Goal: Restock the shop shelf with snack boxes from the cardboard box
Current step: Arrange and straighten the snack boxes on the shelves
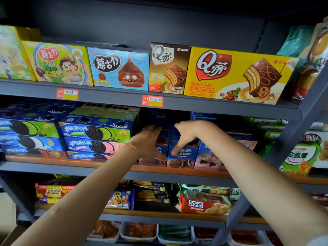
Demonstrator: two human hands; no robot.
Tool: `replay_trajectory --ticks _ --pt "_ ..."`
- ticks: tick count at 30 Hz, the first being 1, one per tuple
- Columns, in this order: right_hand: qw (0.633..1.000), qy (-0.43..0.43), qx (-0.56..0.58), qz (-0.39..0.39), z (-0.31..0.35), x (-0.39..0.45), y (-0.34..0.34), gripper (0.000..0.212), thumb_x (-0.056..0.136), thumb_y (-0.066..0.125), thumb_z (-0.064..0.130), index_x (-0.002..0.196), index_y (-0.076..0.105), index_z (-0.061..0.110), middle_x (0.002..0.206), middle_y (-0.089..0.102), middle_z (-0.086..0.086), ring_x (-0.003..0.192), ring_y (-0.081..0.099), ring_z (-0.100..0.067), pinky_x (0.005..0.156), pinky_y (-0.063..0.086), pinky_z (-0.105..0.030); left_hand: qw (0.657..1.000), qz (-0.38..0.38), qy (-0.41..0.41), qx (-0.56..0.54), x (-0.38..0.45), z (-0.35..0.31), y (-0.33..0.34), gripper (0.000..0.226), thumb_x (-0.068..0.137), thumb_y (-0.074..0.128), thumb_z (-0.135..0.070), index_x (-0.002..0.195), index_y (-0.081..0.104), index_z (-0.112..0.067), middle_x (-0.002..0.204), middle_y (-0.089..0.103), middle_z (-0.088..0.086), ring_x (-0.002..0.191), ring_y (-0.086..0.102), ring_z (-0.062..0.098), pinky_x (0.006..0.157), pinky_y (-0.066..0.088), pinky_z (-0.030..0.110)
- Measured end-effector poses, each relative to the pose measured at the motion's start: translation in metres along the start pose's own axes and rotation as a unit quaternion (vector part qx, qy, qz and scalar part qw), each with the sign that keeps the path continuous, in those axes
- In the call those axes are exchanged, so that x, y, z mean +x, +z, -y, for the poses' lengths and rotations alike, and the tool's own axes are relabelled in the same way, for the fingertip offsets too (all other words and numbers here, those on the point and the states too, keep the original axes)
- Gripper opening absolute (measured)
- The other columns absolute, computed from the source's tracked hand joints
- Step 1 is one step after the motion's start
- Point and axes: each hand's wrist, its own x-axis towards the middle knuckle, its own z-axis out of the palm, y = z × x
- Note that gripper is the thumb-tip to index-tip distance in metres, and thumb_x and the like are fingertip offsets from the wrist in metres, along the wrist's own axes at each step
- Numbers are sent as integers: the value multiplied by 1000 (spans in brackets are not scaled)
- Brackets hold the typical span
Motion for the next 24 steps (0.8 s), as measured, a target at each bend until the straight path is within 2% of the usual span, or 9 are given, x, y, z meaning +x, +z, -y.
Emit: replay_trajectory --ticks 7,14,16,18,21,24 --pt "1000 0 -9 1 0 -2 -2 122 55 73 82 145 36 8 141 48 -8 120 53 -29 101 48 -44 1000 -7 9 -1 -1 1 -2 118 69 79 -63 157 18 -16 161 24 6 146 24 26 118 27 36" --pt "1000 6 -4 -4 1 -4 -4 123 58 71 81 149 33 6 148 45 -10 127 50 -30 105 45 -45 999 8 18 38 -3 -2 -9 120 69 79 -63 158 16 -13 162 22 7 147 25 26 120 25 37" --pt "1000 4 20 -9 0 -4 -8 124 62 67 82 152 28 7 155 37 -9 137 43 -30 111 39 -44 998 9 17 56 -3 -4 -10 119 69 78 -65 157 16 -13 161 24 8 146 27 26 119 25 38" --pt "997 -3 70 -30 -2 -3 -10 122 67 57 85 157 19 13 164 21 -5 147 27 -27 119 28 -42 997 -1 17 72 -4 -6 -10 116 71 76 -65 156 18 -11 159 27 9 145 29 27 120 23 38" --pt "988 -13 139 -72 -2 2 -9 112 76 38 88 159 11 18 167 7 -2 153 10 -22 122 13 -40 995 -56 22 77 -12 -5 -1 108 79 72 -60 156 16 -8 160 25 11 147 25 27 123 17 37" --pt "978 -9 184 -95 4 12 -3 101 84 30 83 159 8 19 167 2 -1 153 5 -20 121 9 -41 992 -113 19 48 -35 -5 12 96 90 63 -54 157 13 -7 164 17 11 151 16 27 123 10 35"
